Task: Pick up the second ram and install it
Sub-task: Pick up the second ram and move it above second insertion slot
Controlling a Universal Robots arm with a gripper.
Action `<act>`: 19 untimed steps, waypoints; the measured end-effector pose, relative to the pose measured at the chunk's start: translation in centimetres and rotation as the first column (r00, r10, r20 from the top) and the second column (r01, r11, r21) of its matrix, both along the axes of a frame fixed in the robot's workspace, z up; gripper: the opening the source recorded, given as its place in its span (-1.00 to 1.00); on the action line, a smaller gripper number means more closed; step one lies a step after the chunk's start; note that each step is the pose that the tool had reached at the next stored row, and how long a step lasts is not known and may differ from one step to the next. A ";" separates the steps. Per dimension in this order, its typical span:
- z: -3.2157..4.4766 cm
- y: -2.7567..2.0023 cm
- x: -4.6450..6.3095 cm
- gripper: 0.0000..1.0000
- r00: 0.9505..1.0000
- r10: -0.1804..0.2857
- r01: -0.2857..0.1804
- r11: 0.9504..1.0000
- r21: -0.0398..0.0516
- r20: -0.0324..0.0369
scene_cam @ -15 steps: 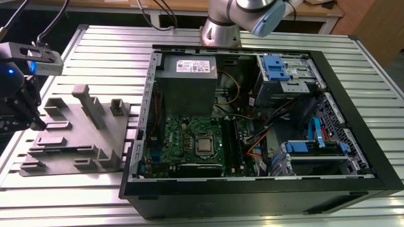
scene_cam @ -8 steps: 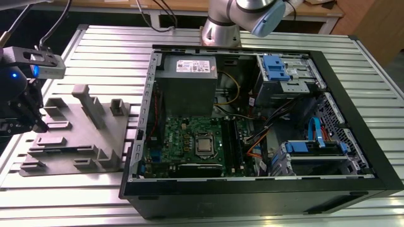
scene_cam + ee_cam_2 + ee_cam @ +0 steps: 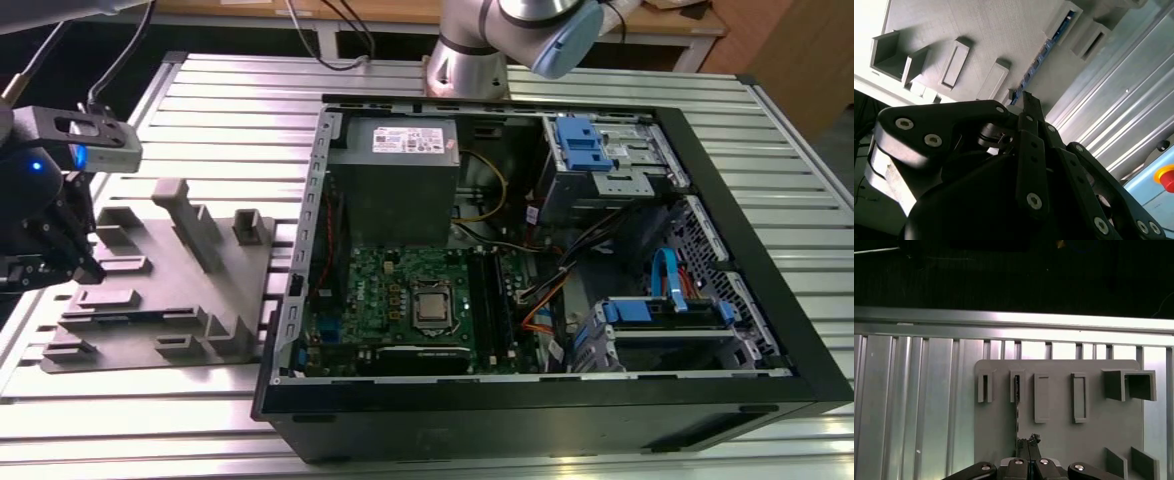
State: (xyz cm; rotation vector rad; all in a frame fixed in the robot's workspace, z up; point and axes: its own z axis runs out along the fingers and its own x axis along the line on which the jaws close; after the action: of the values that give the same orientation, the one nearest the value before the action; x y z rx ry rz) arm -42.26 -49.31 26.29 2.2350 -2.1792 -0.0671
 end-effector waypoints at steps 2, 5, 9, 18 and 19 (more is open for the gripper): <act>-0.14 0.00 0.0 -0.86 1.000 0.000 0.000 1.000 0.000 0.000; -0.39 0.00 0.0 -0.86 1.000 0.000 0.000 1.000 0.000 0.000; -0.78 0.00 0.0 -0.86 1.000 0.000 0.000 1.000 0.000 0.000; -1.99 0.00 0.0 -0.86 1.000 0.000 0.000 1.000 0.000 0.000; -2.14 0.00 0.0 -0.86 1.000 0.000 0.000 1.000 0.000 0.000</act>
State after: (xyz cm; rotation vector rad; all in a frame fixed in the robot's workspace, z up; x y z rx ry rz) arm -42.26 -49.31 24.15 2.2349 -2.1790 -0.0671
